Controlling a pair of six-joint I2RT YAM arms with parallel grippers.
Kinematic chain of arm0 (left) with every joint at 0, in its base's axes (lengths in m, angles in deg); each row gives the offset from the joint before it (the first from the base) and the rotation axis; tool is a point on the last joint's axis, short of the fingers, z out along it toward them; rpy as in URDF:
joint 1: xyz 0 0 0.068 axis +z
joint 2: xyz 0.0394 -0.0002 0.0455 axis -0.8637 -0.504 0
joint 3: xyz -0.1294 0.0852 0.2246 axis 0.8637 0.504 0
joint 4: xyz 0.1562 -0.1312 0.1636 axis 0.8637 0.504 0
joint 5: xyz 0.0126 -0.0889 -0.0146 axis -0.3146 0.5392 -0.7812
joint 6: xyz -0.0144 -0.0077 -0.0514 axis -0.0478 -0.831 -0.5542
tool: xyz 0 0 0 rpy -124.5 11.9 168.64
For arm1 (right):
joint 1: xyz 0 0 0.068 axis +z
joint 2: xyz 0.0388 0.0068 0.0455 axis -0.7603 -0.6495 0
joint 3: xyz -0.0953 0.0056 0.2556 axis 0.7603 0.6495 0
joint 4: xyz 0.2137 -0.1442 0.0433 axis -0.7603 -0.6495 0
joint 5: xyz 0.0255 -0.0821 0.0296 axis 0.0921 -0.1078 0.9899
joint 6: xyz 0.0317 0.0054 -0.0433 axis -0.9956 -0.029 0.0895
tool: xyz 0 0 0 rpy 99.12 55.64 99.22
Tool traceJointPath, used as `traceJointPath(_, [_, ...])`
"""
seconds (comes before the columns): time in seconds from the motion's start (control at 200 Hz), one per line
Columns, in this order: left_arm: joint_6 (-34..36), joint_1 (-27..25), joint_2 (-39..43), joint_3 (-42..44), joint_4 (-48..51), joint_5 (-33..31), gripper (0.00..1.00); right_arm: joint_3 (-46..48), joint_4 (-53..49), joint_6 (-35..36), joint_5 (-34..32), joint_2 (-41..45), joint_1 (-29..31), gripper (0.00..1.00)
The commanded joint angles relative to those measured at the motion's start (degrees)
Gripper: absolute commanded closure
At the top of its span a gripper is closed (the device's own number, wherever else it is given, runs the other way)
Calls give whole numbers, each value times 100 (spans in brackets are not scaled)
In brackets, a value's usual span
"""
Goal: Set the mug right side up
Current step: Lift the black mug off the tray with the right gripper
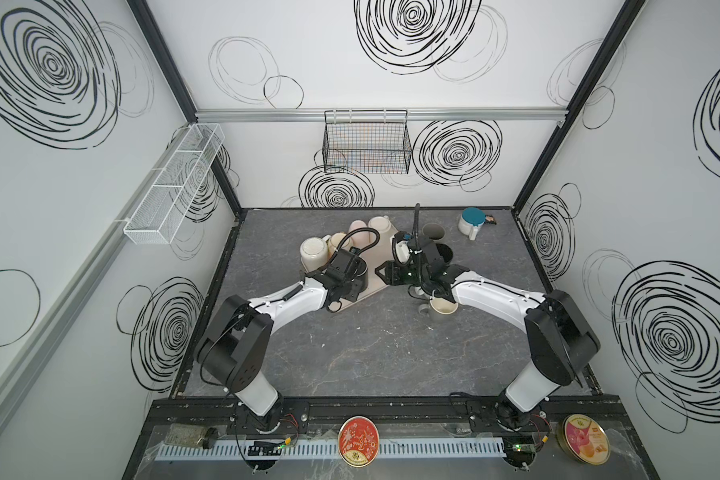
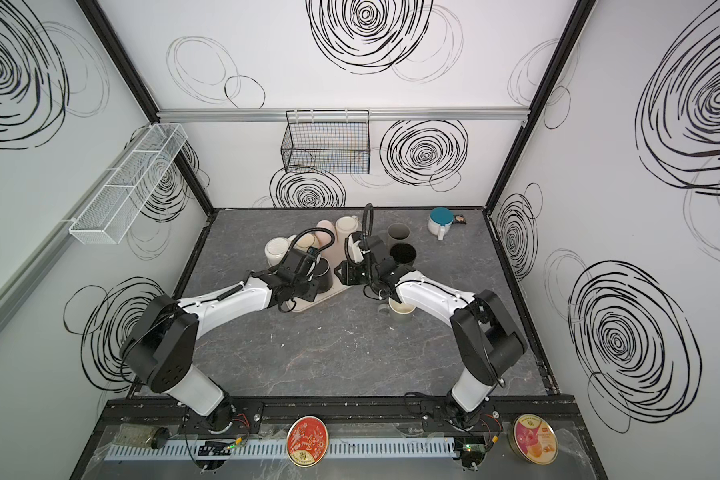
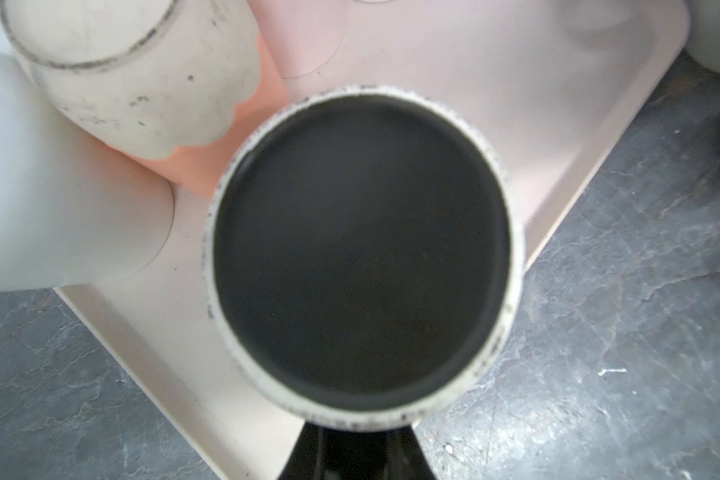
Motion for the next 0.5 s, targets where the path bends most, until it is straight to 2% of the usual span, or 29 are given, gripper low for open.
traceJointPath(0.0, [-462,186,578,160,-1229,366,100,219,525,-157,-92,348,-72,55])
traceJointPath(0.175, [-1268,516,1162,837,-2547,1096,100,454,925,-463,185,619,-250,55])
traceJointPath(0.38, [-2049,739,1813,1513,-4160,1621,100,792,1947,-1102,1071,764,-560,54])
traceJointPath(0.495, [-2638,879,2037,1898,-5596,2024,100,815,2392,-1274,1462,738,-581,52])
